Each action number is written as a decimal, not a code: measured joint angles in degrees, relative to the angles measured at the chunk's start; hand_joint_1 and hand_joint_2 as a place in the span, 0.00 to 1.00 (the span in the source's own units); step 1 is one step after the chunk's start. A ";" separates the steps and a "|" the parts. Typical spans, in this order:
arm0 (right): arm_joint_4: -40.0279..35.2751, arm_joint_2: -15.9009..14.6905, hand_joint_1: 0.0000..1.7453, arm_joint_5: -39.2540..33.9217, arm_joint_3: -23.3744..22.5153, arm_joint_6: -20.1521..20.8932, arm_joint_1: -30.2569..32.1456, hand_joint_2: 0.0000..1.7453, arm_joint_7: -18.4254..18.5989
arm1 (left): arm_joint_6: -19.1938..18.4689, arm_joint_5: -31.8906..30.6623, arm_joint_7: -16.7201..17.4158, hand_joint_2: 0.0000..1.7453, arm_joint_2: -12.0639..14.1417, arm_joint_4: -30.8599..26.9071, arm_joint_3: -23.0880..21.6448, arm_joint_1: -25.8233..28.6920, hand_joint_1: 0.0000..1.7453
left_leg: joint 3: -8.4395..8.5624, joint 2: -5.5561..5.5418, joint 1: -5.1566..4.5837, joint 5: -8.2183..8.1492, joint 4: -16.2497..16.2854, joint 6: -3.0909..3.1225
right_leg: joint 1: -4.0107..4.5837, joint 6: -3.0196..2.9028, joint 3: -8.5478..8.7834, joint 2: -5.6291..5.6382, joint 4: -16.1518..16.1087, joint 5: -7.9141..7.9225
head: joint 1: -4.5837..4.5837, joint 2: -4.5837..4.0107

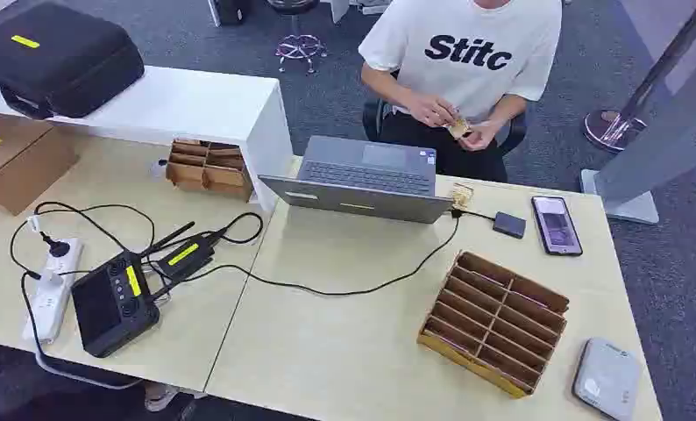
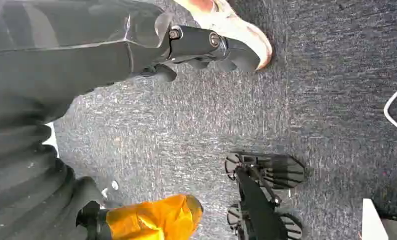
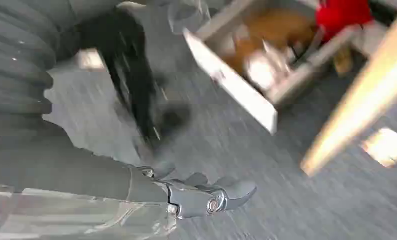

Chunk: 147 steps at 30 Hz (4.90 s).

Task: Pass the card to the sensor for recognition and then transmit it.

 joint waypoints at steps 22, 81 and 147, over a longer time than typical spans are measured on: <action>-3.87 0.92 0.00 -2.81 -4.86 -12.65 -14.36 1.00 -10.33 | -0.72 2.23 -4.18 1.00 -1.25 0.04 0.50 -0.18 0.00 | -1.20 0.19 -0.69 0.73 -0.03 0.48 | -0.89 0.38 -1.29 0.28 0.45 0.68 | -0.09 0.00; -4.88 -10.51 0.00 0.88 -2.83 -3.79 -8.73 1.00 9.65 | -2.27 -3.84 -5.00 1.00 -3.98 0.04 0.44 -2.20 0.00 | -4.10 -1.53 -2.09 3.02 0.21 3.05 | -2.49 2.99 -3.15 -1.42 -0.70 2.72 | 0.02 0.00; -43.71 -3.23 0.00 -0.08 -18.86 -27.98 -16.46 1.00 -25.52 | 1.40 -5.44 -13.05 1.00 -4.31 0.02 -1.29 -2.26 0.00 | -2.52 -0.23 -0.54 2.13 0.10 1.35 | -0.85 1.34 -2.11 -0.15 -0.42 2.22 | 0.05 0.00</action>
